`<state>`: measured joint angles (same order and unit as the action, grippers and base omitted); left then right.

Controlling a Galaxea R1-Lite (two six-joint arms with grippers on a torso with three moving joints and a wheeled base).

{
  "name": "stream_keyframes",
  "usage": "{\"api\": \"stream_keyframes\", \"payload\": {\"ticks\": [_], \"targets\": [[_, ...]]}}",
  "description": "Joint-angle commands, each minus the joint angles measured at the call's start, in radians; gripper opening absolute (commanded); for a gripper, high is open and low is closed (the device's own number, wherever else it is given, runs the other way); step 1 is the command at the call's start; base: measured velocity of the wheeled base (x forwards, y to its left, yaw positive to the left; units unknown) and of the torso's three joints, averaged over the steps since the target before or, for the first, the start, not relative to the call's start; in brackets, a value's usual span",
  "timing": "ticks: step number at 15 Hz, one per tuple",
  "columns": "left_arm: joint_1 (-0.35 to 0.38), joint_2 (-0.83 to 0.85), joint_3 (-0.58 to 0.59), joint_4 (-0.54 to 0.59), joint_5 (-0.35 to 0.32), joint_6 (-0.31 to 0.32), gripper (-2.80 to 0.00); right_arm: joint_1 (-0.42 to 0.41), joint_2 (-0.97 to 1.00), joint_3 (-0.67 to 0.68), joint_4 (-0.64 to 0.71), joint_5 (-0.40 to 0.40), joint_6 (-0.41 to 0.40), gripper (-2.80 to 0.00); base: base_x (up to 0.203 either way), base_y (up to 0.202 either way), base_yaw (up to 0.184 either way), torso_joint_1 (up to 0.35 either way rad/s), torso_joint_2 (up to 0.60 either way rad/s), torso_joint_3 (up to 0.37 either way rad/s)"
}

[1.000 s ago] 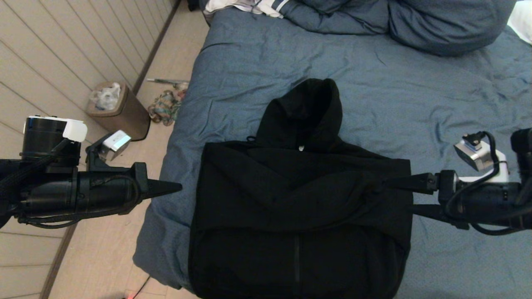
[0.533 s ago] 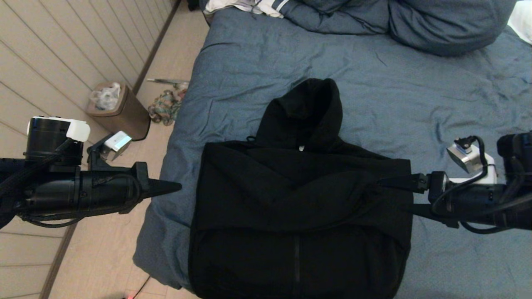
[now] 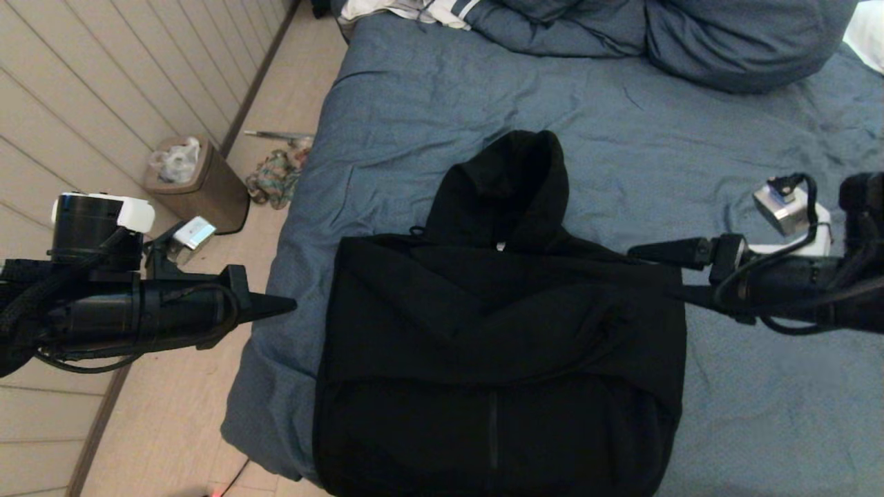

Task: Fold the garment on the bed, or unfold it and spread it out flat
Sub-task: Fold the black sweatshirt

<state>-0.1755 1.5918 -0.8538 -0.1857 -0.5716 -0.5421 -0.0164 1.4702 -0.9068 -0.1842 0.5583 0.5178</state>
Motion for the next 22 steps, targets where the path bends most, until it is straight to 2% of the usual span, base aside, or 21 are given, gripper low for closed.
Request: {"api": "stream_keyframes", "payload": {"ticks": [1,3,6,9,11,12,13,15,18,22], "targets": [[0.002,0.021,0.005,-0.028,0.007,-0.005,-2.80,0.002,0.083,-0.129,-0.003,-0.034,0.000,0.00,0.000,0.000,0.000,0.000,0.00,0.000],[0.002,0.007,0.011,-0.034,0.013,-0.006,-2.80,0.030,0.184,-0.330,0.043,-0.111,-0.007,0.00,0.000,0.000,0.000,0.000,0.00,0.000],[0.001,-0.011,0.018,-0.034,0.013,-0.006,-2.80,0.083,0.367,-0.659,0.185,-0.233,-0.011,0.00,0.000,0.000,0.000,0.000,0.00,0.000],[0.001,-0.019,0.030,-0.035,0.012,-0.006,-2.80,0.145,0.535,-0.879,0.243,-0.342,-0.061,0.00,0.000,0.000,0.000,0.000,0.00,0.000],[-0.001,-0.019,0.035,-0.035,0.010,-0.004,-2.80,0.177,0.604,-0.962,0.249,-0.418,-0.115,-0.04,0.000,0.000,0.000,0.000,0.00,0.000],[-0.001,-0.021,0.036,-0.035,0.010,-0.002,-2.80,0.187,0.633,-1.007,0.250,-0.445,-0.136,-2.80,0.000,0.000,0.000,0.000,0.00,0.000],[-0.001,-0.024,0.038,-0.035,0.010,-0.002,-2.80,0.198,0.662,-1.040,0.246,-0.458,-0.153,-2.80,0.000,0.000,0.000,0.000,0.00,0.000],[-0.001,-0.043,0.054,-0.038,0.010,0.000,-2.80,0.236,0.702,-1.046,0.154,-0.473,-0.219,-2.80,0.000,0.000,0.000,0.000,0.00,0.000],[-0.010,-0.048,0.084,-0.079,0.010,0.004,-2.80,0.286,0.765,-1.047,-0.014,-0.610,-0.326,-2.80,0.000,0.000,0.000,0.000,0.00,0.000],[-0.024,-0.032,0.098,-0.109,0.010,0.002,-2.80,0.289,0.817,-1.048,-0.161,-0.697,-0.419,-2.80,0.000,0.000,0.000,0.000,0.00,0.000]]}}
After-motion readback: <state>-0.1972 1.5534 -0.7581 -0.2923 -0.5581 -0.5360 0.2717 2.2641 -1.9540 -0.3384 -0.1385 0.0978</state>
